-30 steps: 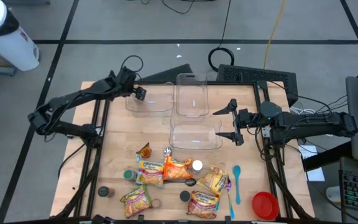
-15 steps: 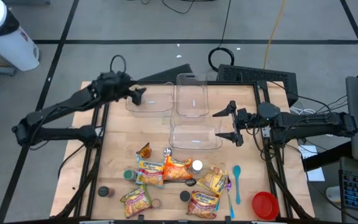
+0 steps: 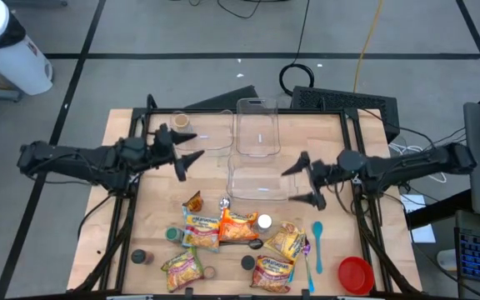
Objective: Pick & Place Food Item
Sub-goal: Put the white seasoning bottle into the top left transparent container
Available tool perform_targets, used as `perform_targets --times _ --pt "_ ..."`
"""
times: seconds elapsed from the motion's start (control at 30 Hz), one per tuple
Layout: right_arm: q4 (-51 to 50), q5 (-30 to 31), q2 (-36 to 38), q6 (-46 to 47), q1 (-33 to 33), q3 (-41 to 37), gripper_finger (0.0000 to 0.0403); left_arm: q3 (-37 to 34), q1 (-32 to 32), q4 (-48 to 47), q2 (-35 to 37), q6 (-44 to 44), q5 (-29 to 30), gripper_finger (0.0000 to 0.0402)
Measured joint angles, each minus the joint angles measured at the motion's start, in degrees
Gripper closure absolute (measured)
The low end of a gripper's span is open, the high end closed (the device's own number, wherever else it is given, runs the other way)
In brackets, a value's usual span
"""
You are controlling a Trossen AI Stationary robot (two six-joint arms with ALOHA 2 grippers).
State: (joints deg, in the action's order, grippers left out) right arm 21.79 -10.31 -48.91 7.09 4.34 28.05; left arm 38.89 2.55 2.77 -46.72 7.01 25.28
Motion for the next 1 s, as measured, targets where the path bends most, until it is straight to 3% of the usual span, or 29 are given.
perform_targets --times 0.1,0.23,0.4,0.6,1.0 --pt "2.9 3.6 -5.4 -3.0 6.6 0.5 0.0014 -2.1 2.2 3.7 -0.1 -0.4 2.0 0.0094" --pt "1.8 13.0 -13.2 -6.1 13.9 2.6 0.0014 -4.8 4.5 8.5 -0.1 -0.4 3.3 0.0094" --pt "1.5 21.8 -22.7 -3.6 18.7 6.1 0.0014 -8.3 6.0 12.4 -0.2 1.6 3.3 0.0094" --pt "1.1 23.8 -31.0 -3.2 19.8 9.7 0.0014 -10.3 6.2 15.0 -0.2 5.1 3.3 0.0094" --pt "0.3 23.6 -38.1 -1.1 19.0 12.3 0.0035 -10.4 6.6 15.2 -3.8 8.3 2.9 0.0094"
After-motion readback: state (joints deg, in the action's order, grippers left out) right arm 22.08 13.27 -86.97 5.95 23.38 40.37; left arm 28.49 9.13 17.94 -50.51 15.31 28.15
